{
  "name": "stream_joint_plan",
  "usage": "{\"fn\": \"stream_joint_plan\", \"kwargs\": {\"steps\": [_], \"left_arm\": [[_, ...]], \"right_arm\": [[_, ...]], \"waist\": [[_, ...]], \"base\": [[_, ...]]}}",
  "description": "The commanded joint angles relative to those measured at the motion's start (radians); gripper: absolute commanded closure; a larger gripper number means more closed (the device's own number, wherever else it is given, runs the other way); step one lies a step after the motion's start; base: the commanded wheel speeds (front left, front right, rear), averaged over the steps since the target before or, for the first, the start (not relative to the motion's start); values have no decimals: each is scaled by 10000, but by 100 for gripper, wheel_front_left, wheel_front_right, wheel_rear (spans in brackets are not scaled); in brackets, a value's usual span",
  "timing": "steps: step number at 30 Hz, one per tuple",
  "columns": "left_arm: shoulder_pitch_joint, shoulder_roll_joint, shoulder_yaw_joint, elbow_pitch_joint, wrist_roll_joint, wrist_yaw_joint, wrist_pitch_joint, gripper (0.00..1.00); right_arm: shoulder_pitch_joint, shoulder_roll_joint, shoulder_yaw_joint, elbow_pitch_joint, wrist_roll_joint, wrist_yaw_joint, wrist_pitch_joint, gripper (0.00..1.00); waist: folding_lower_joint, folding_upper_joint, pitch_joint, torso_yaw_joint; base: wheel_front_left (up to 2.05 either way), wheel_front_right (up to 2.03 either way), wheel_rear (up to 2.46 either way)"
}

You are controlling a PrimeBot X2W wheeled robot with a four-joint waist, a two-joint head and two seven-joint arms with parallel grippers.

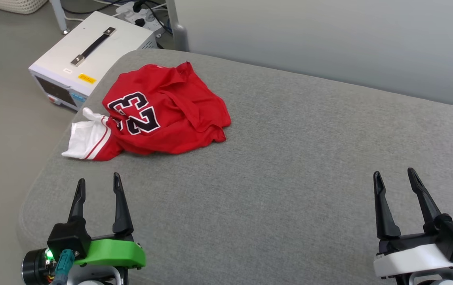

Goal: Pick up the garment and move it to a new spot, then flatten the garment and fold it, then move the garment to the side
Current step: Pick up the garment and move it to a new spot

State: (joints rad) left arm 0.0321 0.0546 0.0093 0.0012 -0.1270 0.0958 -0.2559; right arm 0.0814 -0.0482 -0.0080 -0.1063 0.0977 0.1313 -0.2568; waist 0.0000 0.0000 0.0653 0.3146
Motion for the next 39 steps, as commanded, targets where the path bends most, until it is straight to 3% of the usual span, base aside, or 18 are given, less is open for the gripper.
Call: {"fn": "stream_joint_plan", "kwargs": {"steps": [1, 11, 19, 25, 29, 34, 39], "left_arm": [[-175, -43, 45, 11, -87, 73, -59, 0], [-108, -43, 312, 124, -302, 88, -59, 0], [-154, -43, 362, 202, -406, 26, -59, 0], [-692, -43, 840, 416, -595, -440, -59, 0], [-1717, 45, 1483, 625, -387, -1066, -59, 0], [-3514, 619, 2045, 1007, -247, -1757, -59, 0], [-5258, 1495, 2167, 1711, -474, -2141, -59, 0]], "right_arm": [[-122, -20, 6, -61, -83, -6, -49, 0], [-176, -20, 95, 5, -201, -6, -49, 0], [-162, -20, 125, 5, -244, -6, -49, 0], [-331, -20, 274, -10, -361, -6, -49, 0], [-476, -20, 259, -81, -526, -6, -49, 0], [-761, -98, 266, -232, -709, -6, -49, 0], [-1200, -278, 321, -456, -786, -6, -49, 0]], "waist": [[0, 0, 162, 470], [0, 0, 191, 1131], [0, 0, 242, 1289], [0, 0, 435, 966], [0, 0, 756, 636], [0, 0, 1401, 164], [0, 0, 2185, -303]], "base": [[0, 0, 0], [0, 0, 0], [0, 0, 0], [0, 0, 0], [0, 0, 0], [0, 0, 0], [0, 0, 0]]}}
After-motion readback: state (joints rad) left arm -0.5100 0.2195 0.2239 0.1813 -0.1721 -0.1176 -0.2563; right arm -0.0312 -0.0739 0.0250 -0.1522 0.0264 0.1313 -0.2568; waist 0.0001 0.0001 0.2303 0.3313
